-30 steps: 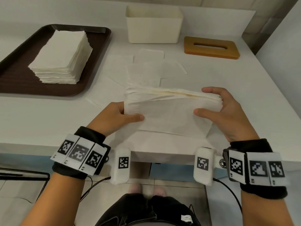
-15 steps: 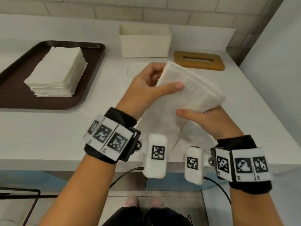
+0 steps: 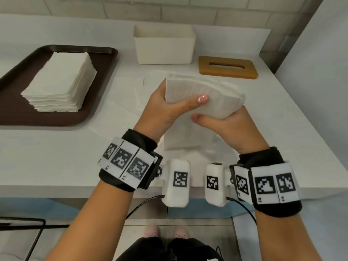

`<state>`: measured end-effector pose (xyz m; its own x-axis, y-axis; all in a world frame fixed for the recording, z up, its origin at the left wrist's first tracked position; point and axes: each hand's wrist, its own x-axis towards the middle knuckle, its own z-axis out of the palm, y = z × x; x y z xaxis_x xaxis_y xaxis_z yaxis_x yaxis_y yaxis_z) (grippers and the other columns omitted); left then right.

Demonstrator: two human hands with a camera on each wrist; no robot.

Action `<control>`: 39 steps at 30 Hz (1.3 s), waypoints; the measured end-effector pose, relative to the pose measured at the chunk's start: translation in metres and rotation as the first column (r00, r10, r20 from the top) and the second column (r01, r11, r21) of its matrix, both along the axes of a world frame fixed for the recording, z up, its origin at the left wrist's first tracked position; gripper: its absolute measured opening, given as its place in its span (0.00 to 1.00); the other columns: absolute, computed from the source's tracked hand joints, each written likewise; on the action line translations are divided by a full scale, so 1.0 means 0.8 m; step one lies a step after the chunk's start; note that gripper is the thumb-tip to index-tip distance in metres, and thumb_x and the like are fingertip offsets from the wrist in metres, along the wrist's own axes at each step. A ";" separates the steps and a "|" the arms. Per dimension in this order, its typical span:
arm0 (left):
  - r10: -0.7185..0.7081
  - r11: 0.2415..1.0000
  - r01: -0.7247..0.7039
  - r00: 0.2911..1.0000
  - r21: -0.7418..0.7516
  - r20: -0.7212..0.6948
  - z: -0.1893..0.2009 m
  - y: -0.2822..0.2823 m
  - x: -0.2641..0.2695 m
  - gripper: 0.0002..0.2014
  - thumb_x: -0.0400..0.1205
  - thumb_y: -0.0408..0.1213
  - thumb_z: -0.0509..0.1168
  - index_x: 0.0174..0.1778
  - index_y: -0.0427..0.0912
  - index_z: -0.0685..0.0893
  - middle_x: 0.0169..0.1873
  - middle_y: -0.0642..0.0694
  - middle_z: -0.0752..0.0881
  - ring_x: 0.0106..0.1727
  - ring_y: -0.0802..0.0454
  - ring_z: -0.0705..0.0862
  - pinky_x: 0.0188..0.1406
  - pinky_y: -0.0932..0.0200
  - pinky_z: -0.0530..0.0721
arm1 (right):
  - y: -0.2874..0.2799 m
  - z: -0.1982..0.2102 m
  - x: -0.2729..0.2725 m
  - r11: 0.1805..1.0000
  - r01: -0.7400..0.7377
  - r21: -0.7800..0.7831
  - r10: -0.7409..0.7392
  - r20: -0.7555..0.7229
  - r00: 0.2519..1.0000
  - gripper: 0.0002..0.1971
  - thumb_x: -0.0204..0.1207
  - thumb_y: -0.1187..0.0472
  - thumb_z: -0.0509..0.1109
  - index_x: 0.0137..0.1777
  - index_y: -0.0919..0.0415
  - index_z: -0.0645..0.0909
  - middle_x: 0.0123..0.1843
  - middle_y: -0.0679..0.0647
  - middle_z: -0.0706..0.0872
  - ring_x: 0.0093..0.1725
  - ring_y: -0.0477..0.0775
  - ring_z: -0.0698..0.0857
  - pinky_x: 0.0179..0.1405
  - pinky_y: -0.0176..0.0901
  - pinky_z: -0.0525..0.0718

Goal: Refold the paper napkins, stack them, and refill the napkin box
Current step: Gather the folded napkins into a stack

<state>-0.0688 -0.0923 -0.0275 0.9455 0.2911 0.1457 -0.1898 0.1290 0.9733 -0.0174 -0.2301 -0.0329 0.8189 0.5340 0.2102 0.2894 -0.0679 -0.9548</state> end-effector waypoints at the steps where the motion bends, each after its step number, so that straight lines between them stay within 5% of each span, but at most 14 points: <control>1: 0.005 1.000 -0.005 1.000 -0.010 -0.003 -0.002 0.000 0.001 0.22 0.67 0.34 0.77 0.56 0.35 0.81 0.45 0.48 0.89 0.49 0.53 0.89 0.44 0.63 0.85 | 0.002 -0.001 0.000 1.000 0.002 -0.007 -0.002 -0.013 1.000 0.16 0.68 0.66 0.77 0.51 0.47 0.82 0.50 0.42 0.87 0.52 0.36 0.86 0.56 0.29 0.83; 8: -0.008 0.999 0.010 0.997 -0.031 0.080 0.007 0.005 0.000 0.17 0.68 0.31 0.73 0.51 0.45 0.80 0.44 0.52 0.88 0.46 0.60 0.89 0.42 0.66 0.85 | 0.003 0.017 0.004 0.996 0.016 0.088 -0.017 0.012 1.000 0.16 0.68 0.65 0.76 0.46 0.43 0.80 0.45 0.35 0.85 0.44 0.28 0.85 0.48 0.22 0.82; 13: -0.051 0.998 0.051 0.999 0.037 0.005 -0.006 0.014 -0.007 0.25 0.63 0.38 0.78 0.55 0.47 0.79 0.49 0.51 0.87 0.50 0.58 0.89 0.45 0.66 0.85 | 0.002 0.004 -0.001 1.000 0.031 0.006 -0.030 -0.059 0.998 0.11 0.69 0.62 0.76 0.45 0.45 0.82 0.42 0.37 0.85 0.40 0.27 0.85 0.44 0.21 0.83; 16: -0.113 0.987 0.125 0.986 0.100 -0.119 -0.016 0.019 -0.013 0.32 0.60 0.40 0.81 0.60 0.48 0.79 0.53 0.50 0.88 0.54 0.57 0.89 0.49 0.63 0.87 | 0.002 0.008 -0.002 0.998 0.040 0.050 -0.034 -0.112 0.993 0.10 0.70 0.62 0.76 0.43 0.44 0.83 0.46 0.42 0.88 0.48 0.36 0.88 0.53 0.36 0.87; 18: -0.128 0.978 0.157 0.971 0.134 -0.203 -0.022 0.021 -0.019 0.24 0.63 0.38 0.78 0.55 0.53 0.82 0.48 0.55 0.90 0.49 0.61 0.89 0.48 0.65 0.87 | 0.000 0.014 0.001 0.982 0.077 0.170 -0.046 -0.178 0.983 0.10 0.67 0.63 0.78 0.42 0.46 0.85 0.48 0.46 0.90 0.54 0.47 0.88 0.57 0.48 0.86; 22: -0.032 0.972 0.088 0.968 0.218 -0.249 -0.030 0.032 -0.031 0.09 0.70 0.36 0.75 0.42 0.54 0.86 0.34 0.63 0.90 0.38 0.68 0.88 0.41 0.72 0.87 | -0.019 0.016 0.009 0.887 0.195 0.419 -0.048 -0.335 0.941 0.10 0.66 0.70 0.74 0.44 0.55 0.84 0.43 0.47 0.91 0.49 0.47 0.90 0.50 0.45 0.89; 26: 0.066 0.949 0.014 0.968 0.314 -0.242 -0.032 0.054 -0.046 0.06 0.68 0.36 0.76 0.36 0.50 0.86 0.30 0.61 0.88 0.33 0.68 0.85 0.34 0.74 0.84 | -0.050 -0.008 0.008 0.959 0.203 0.199 -0.147 -0.265 0.953 0.16 0.50 0.56 0.80 0.40 0.52 0.84 0.41 0.47 0.90 0.48 0.49 0.89 0.52 0.45 0.87; 31: 0.105 0.881 0.021 0.966 0.473 -0.238 -0.036 0.064 -0.058 0.11 0.69 0.33 0.77 0.33 0.55 0.84 0.31 0.67 0.87 0.36 0.74 0.82 0.39 0.84 0.74 | -0.067 -0.045 -0.002 0.976 0.197 -0.097 -0.211 -0.162 0.964 0.19 0.67 0.75 0.75 0.38 0.47 0.78 0.36 0.39 0.84 0.31 0.27 0.84 0.33 0.16 0.79; 35: 0.120 0.883 0.020 0.956 0.470 -0.266 -0.047 0.054 -0.058 0.13 0.70 0.34 0.76 0.39 0.59 0.83 0.39 0.63 0.84 0.39 0.78 0.80 0.42 0.79 0.76 | -0.070 -0.064 0.000 0.958 0.181 -0.222 -0.223 -0.178 0.958 0.16 0.69 0.74 0.73 0.46 0.52 0.76 0.41 0.40 0.81 0.43 0.43 0.81 0.40 0.26 0.78; 37: 0.117 0.906 0.015 0.951 0.422 -0.287 -0.055 0.052 -0.058 0.15 0.70 0.34 0.76 0.43 0.60 0.82 0.43 0.61 0.82 0.40 0.73 0.81 0.36 0.81 0.77 | -0.070 -0.069 0.002 0.957 0.176 -0.231 -0.223 -0.195 0.955 0.18 0.69 0.76 0.72 0.43 0.50 0.75 0.41 0.42 0.81 0.44 0.46 0.81 0.42 0.30 0.78; 39: 0.119 0.928 0.007 0.942 0.372 -0.315 -0.061 0.052 -0.059 0.18 0.69 0.35 0.76 0.48 0.59 0.82 0.48 0.58 0.83 0.47 0.63 0.82 0.43 0.76 0.81 | -0.070 -0.068 0.000 0.965 0.158 -0.210 -0.206 -0.233 0.950 0.21 0.69 0.77 0.70 0.42 0.46 0.74 0.42 0.42 0.82 0.43 0.43 0.82 0.41 0.28 0.80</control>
